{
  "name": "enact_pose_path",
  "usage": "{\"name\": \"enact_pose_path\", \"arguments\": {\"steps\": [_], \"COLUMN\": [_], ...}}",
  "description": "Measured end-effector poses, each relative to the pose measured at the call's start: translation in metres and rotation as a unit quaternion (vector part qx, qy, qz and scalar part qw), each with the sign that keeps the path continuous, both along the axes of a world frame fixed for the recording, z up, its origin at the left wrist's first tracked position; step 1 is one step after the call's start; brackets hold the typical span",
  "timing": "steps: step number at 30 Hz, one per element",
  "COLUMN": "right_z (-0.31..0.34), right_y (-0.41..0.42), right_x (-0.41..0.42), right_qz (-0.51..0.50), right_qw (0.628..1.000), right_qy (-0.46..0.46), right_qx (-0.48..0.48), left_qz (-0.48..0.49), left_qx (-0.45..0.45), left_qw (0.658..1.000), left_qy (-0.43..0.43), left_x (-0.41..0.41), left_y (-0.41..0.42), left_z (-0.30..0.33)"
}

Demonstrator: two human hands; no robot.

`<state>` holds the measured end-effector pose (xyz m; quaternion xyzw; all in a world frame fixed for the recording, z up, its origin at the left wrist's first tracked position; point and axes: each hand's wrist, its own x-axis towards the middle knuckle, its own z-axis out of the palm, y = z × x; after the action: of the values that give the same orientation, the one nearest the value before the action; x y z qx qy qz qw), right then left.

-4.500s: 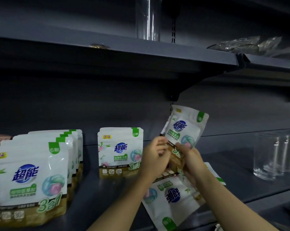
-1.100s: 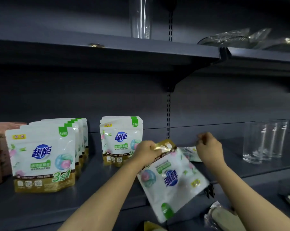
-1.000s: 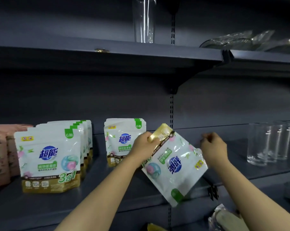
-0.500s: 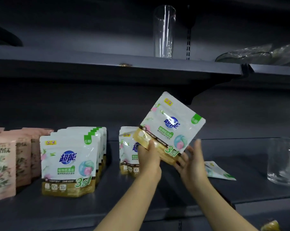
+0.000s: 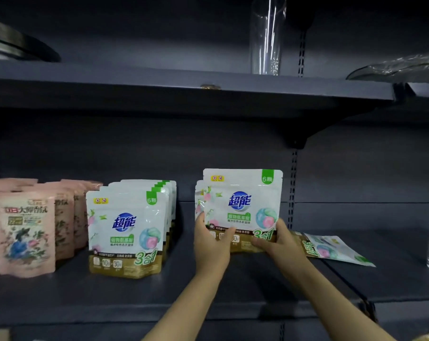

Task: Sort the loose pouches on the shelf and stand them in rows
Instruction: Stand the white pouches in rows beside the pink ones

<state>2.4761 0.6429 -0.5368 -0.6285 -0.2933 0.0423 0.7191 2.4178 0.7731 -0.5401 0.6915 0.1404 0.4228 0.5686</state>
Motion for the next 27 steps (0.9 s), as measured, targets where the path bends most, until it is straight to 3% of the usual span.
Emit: {"name": "enact_pose_path", "arguments": {"steps": [5, 9, 16, 27], "right_z": [-0.016, -0.026, -0.036, -0.037], "right_y": [0.025, 0.047, 0.053, 0.055], "right_x": [0.008, 0.009, 0.008, 0.015], "right_qz": [-0.117, -0.213, -0.232, -0.238], "right_qw": [0.981, 0.961, 0.969, 0.963], "right_qy": [-0.088, -0.105, -0.042, -0.076], "right_qx": [-0.129, -0.143, -0.068, -0.095], "left_qz": [0.006, -0.005, -0.013, -0.060], "left_qx": [0.027, 0.017, 0.037, 0.011], "left_qw": [1.000, 1.000, 0.999, 0.997], "left_qy": [-0.002, -0.006, 0.021, 0.044], "left_x": [-0.005, -0.003, 0.004, -0.001], "left_y": [0.018, 0.028, 0.033, 0.035], "left_z": [-0.010, -0.024, -0.037, -0.033]}}
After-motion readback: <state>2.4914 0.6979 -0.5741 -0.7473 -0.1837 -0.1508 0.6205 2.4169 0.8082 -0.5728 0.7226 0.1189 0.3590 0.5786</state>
